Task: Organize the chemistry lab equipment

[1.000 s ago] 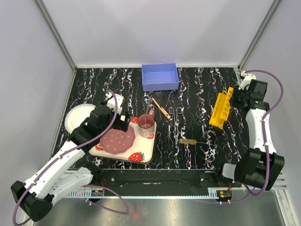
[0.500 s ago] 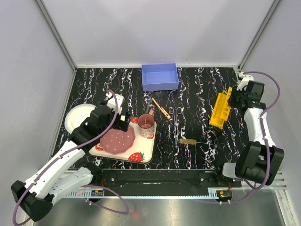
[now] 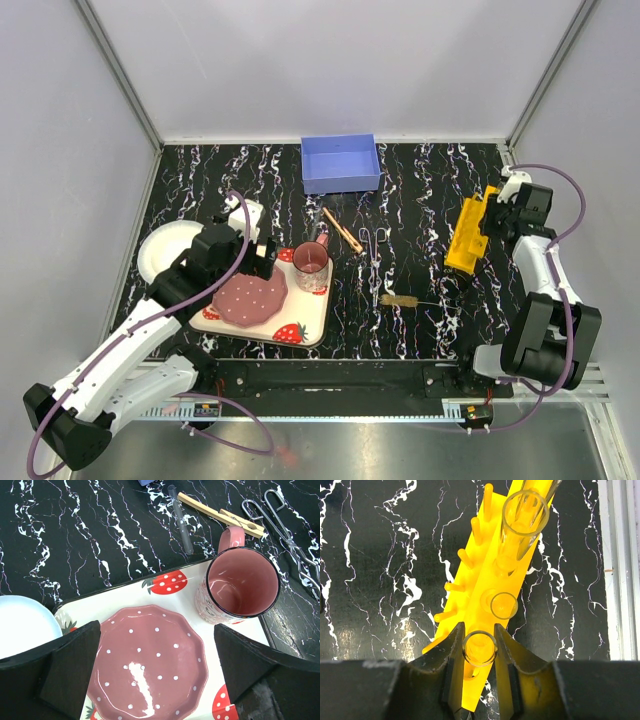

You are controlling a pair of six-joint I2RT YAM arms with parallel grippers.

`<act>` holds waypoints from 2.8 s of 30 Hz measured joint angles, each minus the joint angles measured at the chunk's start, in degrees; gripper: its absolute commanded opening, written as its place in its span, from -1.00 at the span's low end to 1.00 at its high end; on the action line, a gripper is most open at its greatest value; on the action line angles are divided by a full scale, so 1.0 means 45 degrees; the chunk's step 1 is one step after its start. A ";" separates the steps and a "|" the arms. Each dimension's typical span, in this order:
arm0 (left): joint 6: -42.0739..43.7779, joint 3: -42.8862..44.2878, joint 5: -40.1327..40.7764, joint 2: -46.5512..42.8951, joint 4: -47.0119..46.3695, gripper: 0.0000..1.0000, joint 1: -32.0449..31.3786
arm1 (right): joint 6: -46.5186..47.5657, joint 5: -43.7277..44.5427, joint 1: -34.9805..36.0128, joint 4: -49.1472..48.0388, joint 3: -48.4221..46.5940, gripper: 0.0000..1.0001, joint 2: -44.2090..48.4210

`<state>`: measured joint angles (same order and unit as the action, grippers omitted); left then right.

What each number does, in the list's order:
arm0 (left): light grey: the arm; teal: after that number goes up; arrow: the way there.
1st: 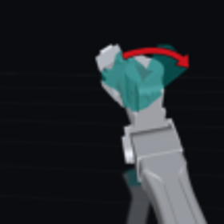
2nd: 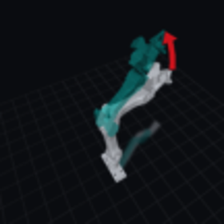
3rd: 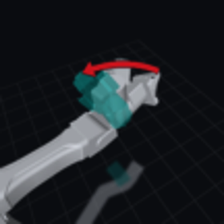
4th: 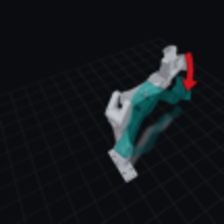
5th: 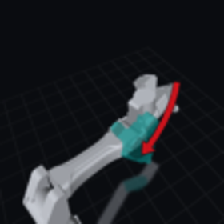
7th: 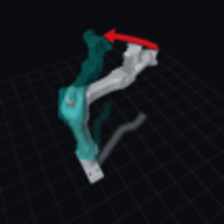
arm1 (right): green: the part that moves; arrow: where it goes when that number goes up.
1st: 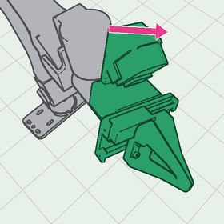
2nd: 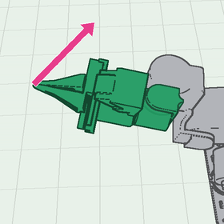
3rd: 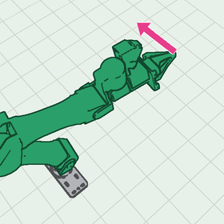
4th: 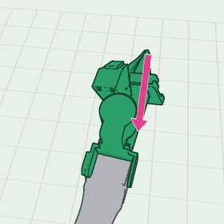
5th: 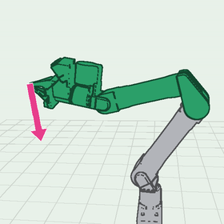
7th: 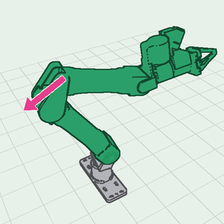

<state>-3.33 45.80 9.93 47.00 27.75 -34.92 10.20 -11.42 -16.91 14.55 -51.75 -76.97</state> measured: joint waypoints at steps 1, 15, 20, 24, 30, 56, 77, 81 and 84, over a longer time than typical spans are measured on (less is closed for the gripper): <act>0.0000 0.0000 0.0000 0.0000 0.0000 0.98 0.0000 | 0.0000 0.0000 0.0000 -0.0068 0.0068 -0.40 -0.0005; 0.0010 -0.0005 0.0005 0.0000 0.0000 0.98 0.0000 | -0.0005 -0.0034 0.0000 -0.0763 0.0355 -0.27 -0.0665; 0.0015 -0.0044 0.0000 0.0000 -0.0005 0.98 0.0000 | 0.0005 -0.0049 0.0000 -0.1078 0.0369 -0.19 -0.0797; 0.0015 -0.0049 0.0000 0.0000 0.0000 0.98 0.0000 | 0.0019 -0.0053 0.0000 -0.1292 0.0461 -0.15 -0.0801; 0.0015 -0.0049 0.0000 0.0000 0.0000 0.98 0.0000 | 0.0039 -0.0058 0.0000 -0.1370 0.0515 -0.12 -0.0753; -0.0034 -0.0053 -0.0058 -0.0194 -0.0015 0.98 0.0529 | 0.1477 -0.1574 0.0000 0.2215 -0.0641 0.35 0.1841; -0.4469 0.4269 -0.3546 0.1209 0.1792 0.98 0.0923 | 0.3449 -1.0661 -0.0005 0.6732 -0.3322 1.00 0.1977; -0.5634 0.4459 -0.4532 0.1792 0.1715 0.98 0.0923 | 0.5484 -1.1725 0.0107 0.8383 -0.4527 0.99 0.1360; -0.6232 0.4459 -0.5110 0.2259 0.1632 0.98 0.0923 | 0.7213 -1.1808 0.0704 0.9768 -0.4901 0.99 0.1035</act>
<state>-31.38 65.87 -13.06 57.17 35.09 -30.76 42.65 -64.55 -13.74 58.50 -73.80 -72.31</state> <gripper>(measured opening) 0.984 0.994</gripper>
